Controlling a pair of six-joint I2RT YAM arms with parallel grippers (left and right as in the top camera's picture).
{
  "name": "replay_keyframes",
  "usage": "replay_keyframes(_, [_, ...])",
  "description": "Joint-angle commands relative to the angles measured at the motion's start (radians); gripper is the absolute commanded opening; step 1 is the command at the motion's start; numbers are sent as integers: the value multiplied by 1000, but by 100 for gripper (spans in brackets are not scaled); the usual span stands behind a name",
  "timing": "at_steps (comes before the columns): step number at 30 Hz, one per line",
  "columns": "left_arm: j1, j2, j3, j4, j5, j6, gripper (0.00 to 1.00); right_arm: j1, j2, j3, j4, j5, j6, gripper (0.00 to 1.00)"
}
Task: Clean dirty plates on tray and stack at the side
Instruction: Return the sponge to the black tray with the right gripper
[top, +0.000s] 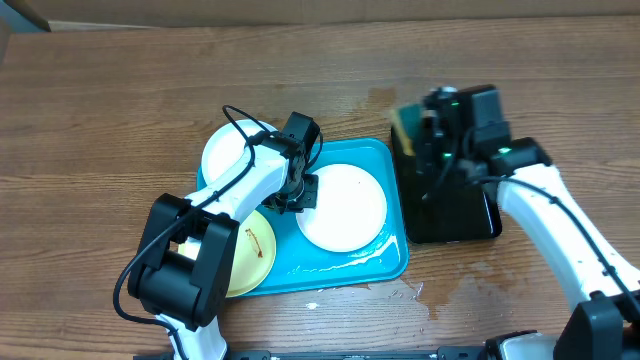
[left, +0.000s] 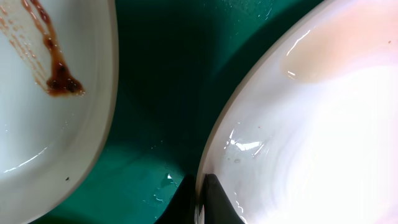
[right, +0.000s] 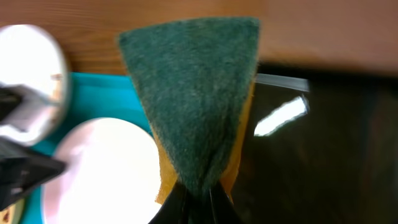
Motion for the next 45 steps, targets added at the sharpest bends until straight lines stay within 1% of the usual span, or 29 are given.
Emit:
replay_keyframes(1, [-1, 24, -9, -19, -35, 16, 4, -87, 5, 4, -82, 8, 107, 4])
replay_keyframes(6, [-1, 24, 33, -81, -2, 16, 4, -127, 32, -8, -170, 21, 131, 4])
replay_keyframes(9, [-1, 24, 62, -115, 3, 16, 4, -127, 43, -9, -188, 55, 131, 4])
replay_keyframes(12, [-1, 24, 85, -142, 14, 17, 4, -127, 44, -9, -183, 39, 131, 4])
replay_keyframes(13, [-1, 24, 92, -149, 22, 17, 4, -127, 44, -9, -180, 18, 130, 4])
replay_keyframes(16, [-1, 24, 98, -148, 28, 17, 4, -126, 44, -9, -172, -159, 88, 4])
replay_keyframes(19, [-2, 24, 98, -141, 28, 16, 4, -105, 44, -9, -169, -365, -51, 4])
replay_keyframes(21, [-2, 24, 98, -142, 28, 16, 4, -54, 44, -9, -172, -402, -117, 4])
replay_keyframes(23, [-2, 24, 98, -143, 28, 16, 4, -8, 44, -9, -169, -380, -137, 4])
replay_keyframes(27, [-1, 24, 98, -145, 28, 16, 4, 86, 44, -9, -157, -278, -135, 4])
replay_keyframes(30, [-1, 24, 98, -147, 29, 17, 4, 136, 44, -9, -135, -173, -58, 4])
replay_keyframes(33, [0, 24, 100, -147, 28, 17, 4, 128, 44, -9, -109, -127, 37, 4])
replay_keyframes(36, [2, 24, 104, -150, 29, 16, 4, 95, 44, -8, -89, -101, 94, 4])
replay_keyframes(39, [2, 24, 114, -151, 40, 17, 4, 47, 44, -8, -86, -86, 125, 4])
replay_keyframes(45, [8, 24, 146, -159, 58, 17, 4, -30, 44, -9, -140, 47, 160, 4])
